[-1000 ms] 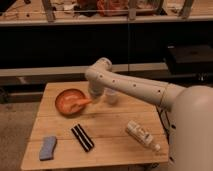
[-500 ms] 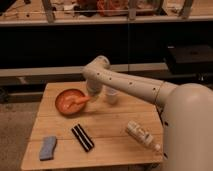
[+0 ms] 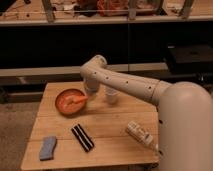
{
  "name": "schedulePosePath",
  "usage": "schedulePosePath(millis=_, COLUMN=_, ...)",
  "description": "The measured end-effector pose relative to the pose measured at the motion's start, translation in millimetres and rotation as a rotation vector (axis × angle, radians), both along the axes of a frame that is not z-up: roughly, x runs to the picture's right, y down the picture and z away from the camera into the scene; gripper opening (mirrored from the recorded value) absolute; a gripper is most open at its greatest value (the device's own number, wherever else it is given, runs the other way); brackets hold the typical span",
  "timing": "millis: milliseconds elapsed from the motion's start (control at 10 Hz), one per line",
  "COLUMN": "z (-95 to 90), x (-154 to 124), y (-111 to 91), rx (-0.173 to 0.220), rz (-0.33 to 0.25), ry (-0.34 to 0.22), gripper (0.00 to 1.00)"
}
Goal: Place the pepper in the ceramic bowl
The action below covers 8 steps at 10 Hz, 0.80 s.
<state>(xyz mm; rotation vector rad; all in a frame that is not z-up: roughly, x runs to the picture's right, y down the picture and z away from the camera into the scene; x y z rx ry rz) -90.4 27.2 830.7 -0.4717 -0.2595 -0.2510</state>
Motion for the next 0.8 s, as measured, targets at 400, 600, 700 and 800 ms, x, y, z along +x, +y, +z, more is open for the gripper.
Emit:
schedulePosePath(millis=400, z=5.8, x=-12, y=-4, rx=0.011, rz=-0.012, ry=-0.012, gripper=0.00)
schedulePosePath(millis=600, z=7.8, x=-19, y=-5, rx=0.017, rz=-0.020, ry=-0.020, gripper=0.00)
schedulePosePath(millis=700, z=9.2, x=-19, y=-6, rx=0.019, rz=-0.021, ry=-0.023, gripper=0.00)
schedulePosePath(millis=800, z=10.5, x=-20, y=-7, rx=0.024, rz=-0.023, ry=-0.022, gripper=0.00)
